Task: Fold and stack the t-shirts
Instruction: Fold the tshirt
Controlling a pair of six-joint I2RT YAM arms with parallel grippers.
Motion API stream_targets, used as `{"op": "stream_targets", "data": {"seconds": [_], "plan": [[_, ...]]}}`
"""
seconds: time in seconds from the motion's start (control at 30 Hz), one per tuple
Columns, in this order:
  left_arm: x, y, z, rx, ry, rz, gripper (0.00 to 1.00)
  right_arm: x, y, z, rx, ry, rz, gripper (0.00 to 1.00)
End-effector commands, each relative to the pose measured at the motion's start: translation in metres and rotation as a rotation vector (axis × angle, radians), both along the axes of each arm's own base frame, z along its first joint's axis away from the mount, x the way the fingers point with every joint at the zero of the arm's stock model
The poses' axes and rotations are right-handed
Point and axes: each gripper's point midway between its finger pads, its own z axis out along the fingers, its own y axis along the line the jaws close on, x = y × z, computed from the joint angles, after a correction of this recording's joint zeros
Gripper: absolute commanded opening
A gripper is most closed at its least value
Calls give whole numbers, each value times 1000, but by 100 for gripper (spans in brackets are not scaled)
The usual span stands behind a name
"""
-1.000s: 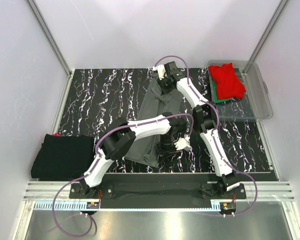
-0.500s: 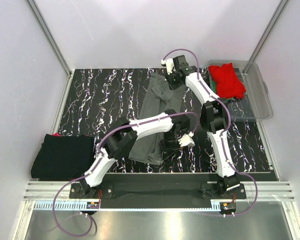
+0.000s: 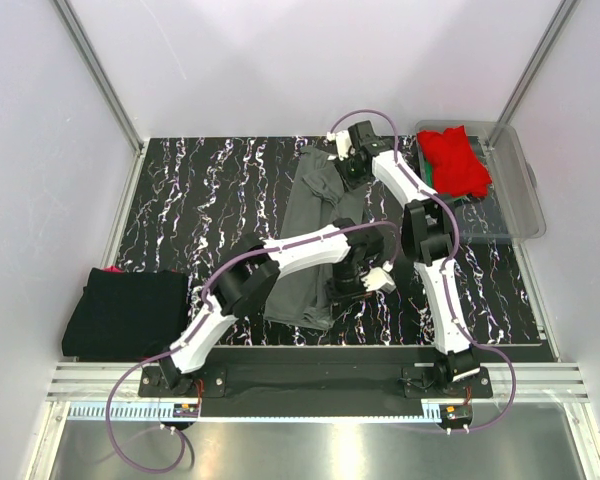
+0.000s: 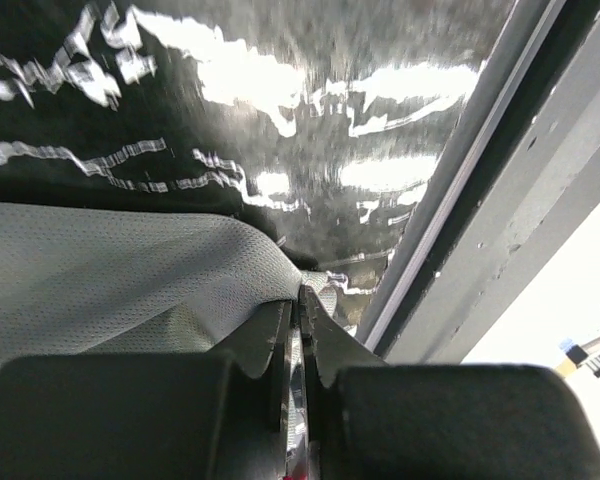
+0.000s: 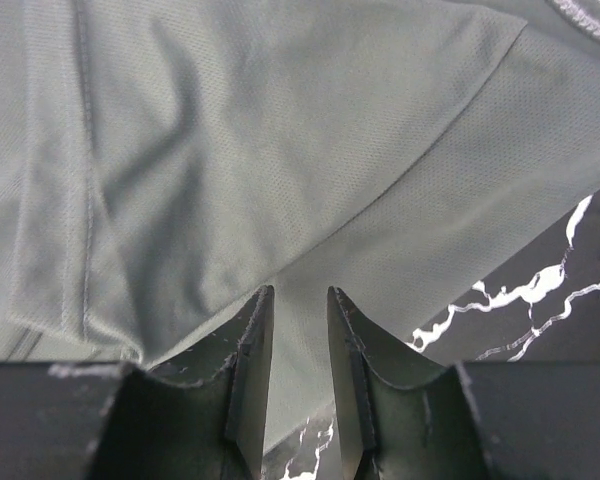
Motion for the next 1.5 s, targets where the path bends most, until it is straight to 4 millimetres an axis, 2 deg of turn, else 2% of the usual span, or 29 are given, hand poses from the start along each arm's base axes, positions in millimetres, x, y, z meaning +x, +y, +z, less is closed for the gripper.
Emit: {"op": "stream_targets", "data": {"seconds": [0.0,0.3,0.4,0.43,0.5,0.57,0.6,0.63,0.67,0.7,0.73,0.77,0.8,0.87,0.9,0.93,0.97,1.0,1.03,1.07,1.1,1.13,1.17,1.2,1.23,1.27,1.3,1.37,1.47], "plan": [[8,-24,4,-93,-8,-14,8,13,4,-3,23,-20,3,35],[20,-45,4,-147,-34,-4,13,26,11,-9,51,-38,-2,35],[19,-50,11,-168,-22,9,29,30,12,-8,54,-48,-1,35],[19,-53,16,-180,-24,14,39,31,13,-5,57,-55,-1,35],[21,-60,33,-217,-34,29,47,33,14,5,61,-73,-6,35],[26,-65,66,-281,-84,38,60,33,13,21,67,-96,-10,36],[27,-64,79,-301,-111,40,64,32,12,42,72,-124,-9,36],[32,-61,107,-347,-169,47,66,31,12,53,73,-138,-8,36],[34,-56,118,-350,-191,77,72,29,9,65,73,-155,-12,36],[38,-52,132,-369,-212,99,74,23,5,93,72,-189,-18,36],[47,-39,157,-406,-247,148,76,18,3,106,78,-200,-20,37],[54,-31,168,-406,-256,219,78,5,-2,105,85,-166,-43,37],[64,-24,176,-421,-285,270,78,-8,-3,144,130,-205,-44,37],[89,12,187,-403,-337,414,77,-36,-5,161,179,-176,-57,37],[98,22,189,-394,-342,506,75,-68,-3,171,242,-127,-69,38],[114,45,196,-390,-369,596,75,-86,-4,170,269,-84,-88,39],[115,60,181,-338,-333,684,74,-114,-6,148,292,28,-150,40],[121,71,177,-329,-322,744,74,-137,-3,164,343,50,-134,40],[129,88,179,-332,-303,819,73,-157,-1,161,373,110,-145,41],[123,100,161,-283,-257,862,73,-173,0,156,390,149,-145,42],[122,106,156,-271,-235,921,75,-202,-3,146,411,214,-179,44],[116,112,156,-284,-206,945,77,-218,-4,139,423,264,-201,46],[107,127,131,-219,-144,1011,77,-245,-7,113,418,370,-246,48],[104,129,123,-228,-119,1038,77,-262,-6,111,446,420,-252,48],[99,132,119,-237,-69,1070,77,-277,-6,100,453,483,-279,48],[84,137,99,-187,-2,1109,77,-291,-7,88,457,542,-311,49],[83,138,94,-198,11,1122,77,-317,-7,70,472,651,-362,50],[67,148,79,-152,69,1173,78,-350,-12,44,457,778,-466,50],[52,159,61,-109,178,1259,80,-381,-13,26,457,899,-549,51]]}}
